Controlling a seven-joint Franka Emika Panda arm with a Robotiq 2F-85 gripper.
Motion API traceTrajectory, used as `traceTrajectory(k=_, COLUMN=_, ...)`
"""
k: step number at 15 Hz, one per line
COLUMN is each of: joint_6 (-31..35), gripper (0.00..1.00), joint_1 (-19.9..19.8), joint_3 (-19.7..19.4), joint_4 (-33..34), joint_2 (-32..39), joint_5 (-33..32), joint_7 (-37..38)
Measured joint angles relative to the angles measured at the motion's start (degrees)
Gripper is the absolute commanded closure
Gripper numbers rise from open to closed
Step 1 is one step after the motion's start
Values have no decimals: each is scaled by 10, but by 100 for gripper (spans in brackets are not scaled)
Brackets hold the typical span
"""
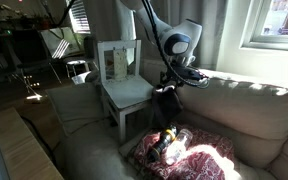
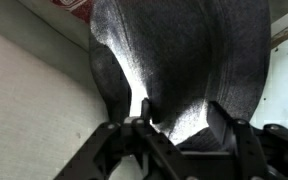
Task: Turn the chair anticlockwise once on the sofa, pick up the black bowler hat and hang it on the right ear of the chair
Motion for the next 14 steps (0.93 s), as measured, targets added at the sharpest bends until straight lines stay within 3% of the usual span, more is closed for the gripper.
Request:
traceTrajectory(k=4, joint_6=0, gripper=99, joint_1=-1, joint_3=0, joint_4=3, joint_2=2, joint_5=3, joint_7=-11)
traceTrajectory(k=14, joint_6=-23, gripper=98, joint_1=-22, joint_3=27, joint_4=16, joint_2=-26, joint_5=52, joint_7=-43)
